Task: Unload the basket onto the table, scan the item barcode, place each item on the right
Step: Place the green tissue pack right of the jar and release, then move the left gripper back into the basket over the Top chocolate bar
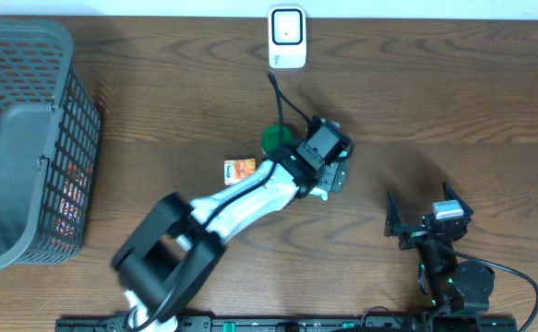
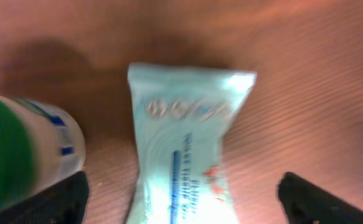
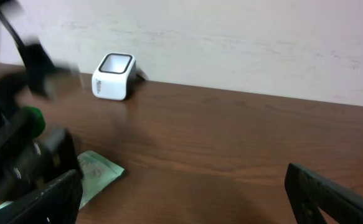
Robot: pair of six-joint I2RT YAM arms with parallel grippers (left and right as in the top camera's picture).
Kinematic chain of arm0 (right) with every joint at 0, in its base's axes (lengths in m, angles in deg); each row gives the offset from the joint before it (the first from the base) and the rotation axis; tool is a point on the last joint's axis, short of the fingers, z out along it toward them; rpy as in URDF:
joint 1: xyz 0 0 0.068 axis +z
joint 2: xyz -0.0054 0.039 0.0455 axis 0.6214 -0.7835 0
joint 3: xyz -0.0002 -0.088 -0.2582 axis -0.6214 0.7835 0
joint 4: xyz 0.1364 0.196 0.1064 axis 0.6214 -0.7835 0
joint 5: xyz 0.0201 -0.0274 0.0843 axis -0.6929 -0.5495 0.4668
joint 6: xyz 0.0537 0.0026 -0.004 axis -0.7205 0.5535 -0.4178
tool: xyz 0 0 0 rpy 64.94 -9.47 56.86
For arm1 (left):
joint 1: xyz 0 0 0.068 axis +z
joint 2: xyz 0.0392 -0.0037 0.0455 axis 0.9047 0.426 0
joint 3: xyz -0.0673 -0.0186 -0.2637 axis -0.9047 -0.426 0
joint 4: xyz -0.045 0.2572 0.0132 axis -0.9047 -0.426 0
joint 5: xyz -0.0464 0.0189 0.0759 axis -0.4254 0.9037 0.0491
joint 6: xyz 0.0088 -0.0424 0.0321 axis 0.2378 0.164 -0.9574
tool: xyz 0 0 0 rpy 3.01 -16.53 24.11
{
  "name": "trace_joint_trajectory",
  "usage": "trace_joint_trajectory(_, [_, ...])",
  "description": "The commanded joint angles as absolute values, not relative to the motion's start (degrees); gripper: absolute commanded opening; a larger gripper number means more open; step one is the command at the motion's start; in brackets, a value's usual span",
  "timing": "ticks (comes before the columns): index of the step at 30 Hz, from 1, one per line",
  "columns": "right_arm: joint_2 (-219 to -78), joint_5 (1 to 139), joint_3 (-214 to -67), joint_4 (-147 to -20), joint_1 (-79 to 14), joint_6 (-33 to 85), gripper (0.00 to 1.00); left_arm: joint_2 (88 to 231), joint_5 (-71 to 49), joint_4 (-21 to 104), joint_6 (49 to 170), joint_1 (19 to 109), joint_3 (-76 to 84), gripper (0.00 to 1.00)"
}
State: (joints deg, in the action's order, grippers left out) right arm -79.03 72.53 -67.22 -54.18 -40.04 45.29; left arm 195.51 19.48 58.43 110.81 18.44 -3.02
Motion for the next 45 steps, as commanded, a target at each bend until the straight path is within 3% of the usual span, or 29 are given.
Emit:
trace_joint_trajectory(1, [-78.87,72.61,-67.13,-54.42,-39.50,44.61,0.99,184.21,17.49,58.97,110.39,18.49,1.78,0.98])
trace_joint_trajectory(4, [-78.87,72.61,-67.13,-54.42,-39.50,44.61,0.99,176.13,15.74,59.08,108.38,18.49,3.42,0.98])
trace_joint_trajectory(9, [-78.87,72.61,-67.13,-54.42,-39.50,44.61,0.99,158.20,23.92,58.93,86.24,19.47,3.73,0.98])
trace_joint_trajectory(13, [-78.87,72.61,-67.13,-54.42,-39.50,44.61,0.99,146.53,49.95,60.07,85.52,23.36,3.73,0.98])
trace_joint_trajectory(16, [-78.87,72.61,-67.13,-54.42,-39.50,44.61,0.99,139.71,62.89,59.59,85.52,29.39,3.73,0.98])
trace_joint_trajectory(23, [-78.87,72.61,-67.13,-54.42,-39.50,44.61,0.99,127.84,68.70,54.60,90.52,46.53,3.73,0.98])
trace_joint_trajectory(36, [-78.87,72.61,-67.13,-54.42,-39.50,44.61,0.99,136.98,68.72,51.37,90.20,55.86,3.73,0.98])
trace_joint_trajectory(45, [-78.87,72.61,-67.13,-54.42,-39.50,44.61,0.99,152.54,61.47,43.83,93.39,72.06,3.73,0.98])
